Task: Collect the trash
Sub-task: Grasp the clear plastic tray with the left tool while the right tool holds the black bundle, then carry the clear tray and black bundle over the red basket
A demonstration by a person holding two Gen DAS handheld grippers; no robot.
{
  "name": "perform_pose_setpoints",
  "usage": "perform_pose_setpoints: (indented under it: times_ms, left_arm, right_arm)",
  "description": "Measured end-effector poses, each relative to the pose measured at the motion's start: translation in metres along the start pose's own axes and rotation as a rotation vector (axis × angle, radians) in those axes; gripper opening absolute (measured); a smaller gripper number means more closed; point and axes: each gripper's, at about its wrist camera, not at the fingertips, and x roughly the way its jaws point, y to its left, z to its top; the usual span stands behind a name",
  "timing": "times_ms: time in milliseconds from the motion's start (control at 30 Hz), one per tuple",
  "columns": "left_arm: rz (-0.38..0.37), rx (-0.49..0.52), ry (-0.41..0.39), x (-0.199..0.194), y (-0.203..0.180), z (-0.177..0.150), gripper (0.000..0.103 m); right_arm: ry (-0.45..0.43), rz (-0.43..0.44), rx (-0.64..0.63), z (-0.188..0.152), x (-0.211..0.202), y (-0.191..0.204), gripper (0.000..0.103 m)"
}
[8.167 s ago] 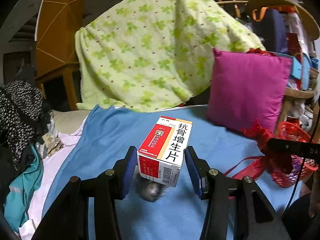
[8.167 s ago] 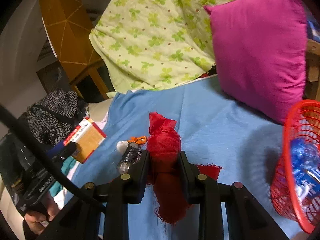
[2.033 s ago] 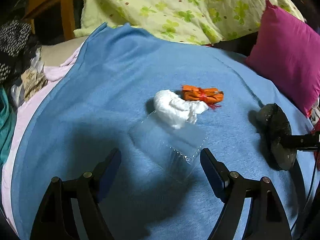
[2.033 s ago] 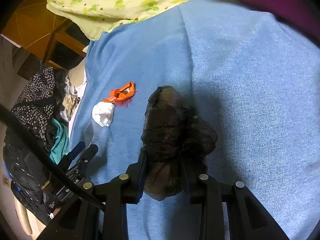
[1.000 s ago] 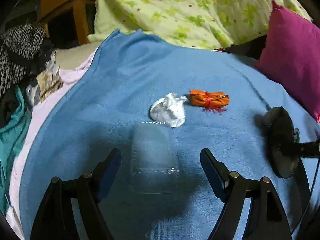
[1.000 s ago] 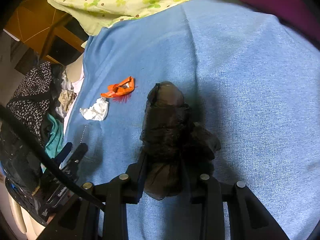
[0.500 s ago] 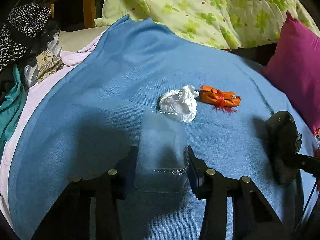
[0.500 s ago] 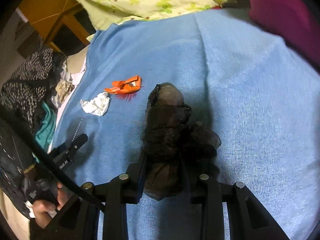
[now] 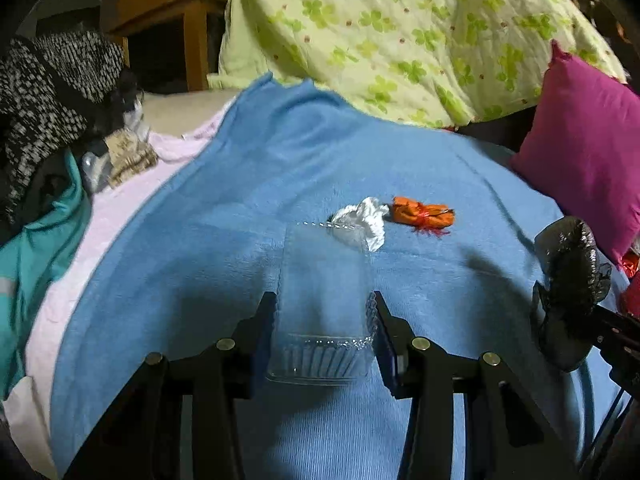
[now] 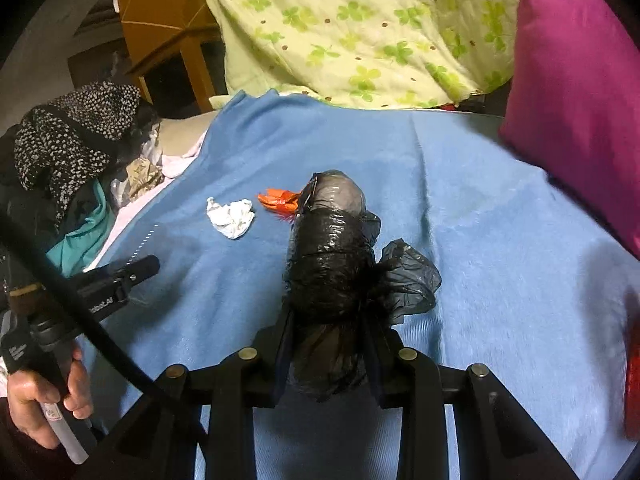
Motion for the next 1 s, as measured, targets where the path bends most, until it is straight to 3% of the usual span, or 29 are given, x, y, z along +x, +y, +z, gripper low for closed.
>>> perform_pose_setpoints:
  times_ms: [233,633,1000]
  left_arm:
    - [-0.065,0.005,-0.079,-0.038,-0.015,-0.02,0.047]
    - [-0.109,0.153,-0.231,-0.08,-0.058,-0.052,0.047]
    - [-0.09,0.146,-0.205,-0.078,-0.063,-0.063,0.047]
  right_arm:
    - [-0.025,-0.034,0.022,-0.007,-0.036,0.002,0.033]
    - [-0.143,-0.07,-0.012,0.008,-0.105,0.01,0.033]
    - [-0.197,-0.103,-0.01,-0.001,-0.138,-0.018,0.033]
